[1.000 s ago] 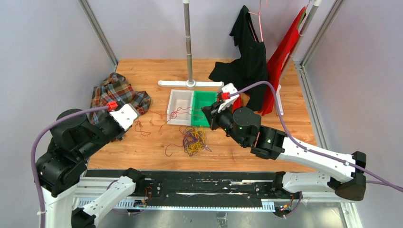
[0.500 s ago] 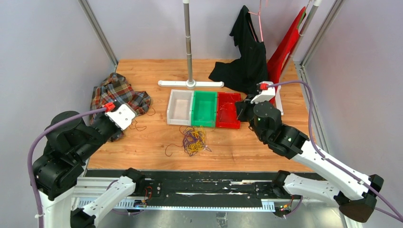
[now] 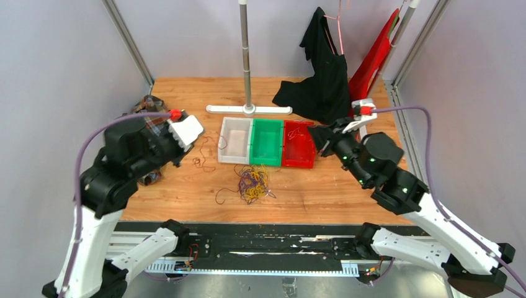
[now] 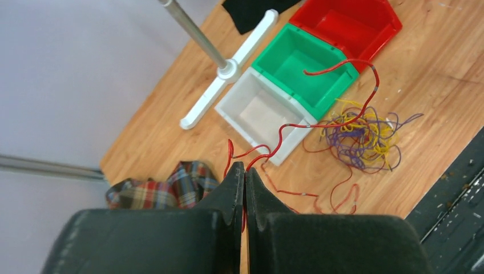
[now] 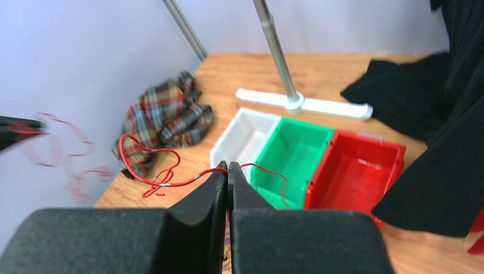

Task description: Untangle the cables

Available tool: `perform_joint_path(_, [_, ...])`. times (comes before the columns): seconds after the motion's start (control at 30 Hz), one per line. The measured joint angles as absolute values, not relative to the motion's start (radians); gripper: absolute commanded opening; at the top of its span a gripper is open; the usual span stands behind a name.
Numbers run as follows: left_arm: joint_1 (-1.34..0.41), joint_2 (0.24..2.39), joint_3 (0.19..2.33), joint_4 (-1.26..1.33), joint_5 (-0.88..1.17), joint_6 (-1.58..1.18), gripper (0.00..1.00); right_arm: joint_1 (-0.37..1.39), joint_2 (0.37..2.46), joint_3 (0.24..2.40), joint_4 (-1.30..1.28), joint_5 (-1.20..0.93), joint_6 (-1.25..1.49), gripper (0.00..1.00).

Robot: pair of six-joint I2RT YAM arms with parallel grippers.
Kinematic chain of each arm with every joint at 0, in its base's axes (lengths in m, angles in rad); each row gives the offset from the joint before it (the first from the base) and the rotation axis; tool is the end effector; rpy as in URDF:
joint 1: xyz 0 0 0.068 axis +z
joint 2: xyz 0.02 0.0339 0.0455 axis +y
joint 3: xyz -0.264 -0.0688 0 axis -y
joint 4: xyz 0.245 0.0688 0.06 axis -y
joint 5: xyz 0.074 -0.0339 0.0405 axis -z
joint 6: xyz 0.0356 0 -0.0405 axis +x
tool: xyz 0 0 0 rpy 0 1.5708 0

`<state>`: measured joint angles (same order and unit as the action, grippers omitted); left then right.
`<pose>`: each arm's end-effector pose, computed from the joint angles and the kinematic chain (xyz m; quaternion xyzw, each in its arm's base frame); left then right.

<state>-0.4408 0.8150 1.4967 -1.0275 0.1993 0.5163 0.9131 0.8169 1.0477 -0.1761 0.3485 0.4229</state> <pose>0.0818 -0.0464 0.4697 0.4257 0.6964 -0.0598 0.5747 0.1144 0.1282 0.4263 -0.0422 0.6874 0.3494 0.6353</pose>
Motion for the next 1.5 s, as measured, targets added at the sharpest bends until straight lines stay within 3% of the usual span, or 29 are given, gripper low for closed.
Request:
perform_joint_path(0.2, [-0.441, 0.965, 1.434, -0.907, 0.243, 0.485, 0.00, 0.913, 0.766, 1.150, -0.173, 0.341, 0.363, 0.01])
perform_joint_path(0.7, [-0.441, 1.288, 1.254, -0.552, 0.247, 0.496, 0.00, 0.913, 0.692, 1.151, -0.185, 0.376, 0.293, 0.01])
perform_joint_path(1.27, [-0.377, 1.520, 1.124, -0.233, 0.035, 0.540, 0.01, 0.913, 0.781, 1.194, -0.198, 0.360, 0.263, 0.01])
perform_joint_path(1.4, [-0.376, 1.519, 1.076, -0.183, 0.023, 0.553, 0.26, 0.913, 0.807, 1.213, -0.198, 0.350, 0.263, 0.01])
perform_joint_path(1.5, [-0.376, 1.520, 1.057, -0.213, 0.045, 0.562, 0.35, 0.913, 0.828, 1.228, -0.195, 0.342, 0.263, 0.01])
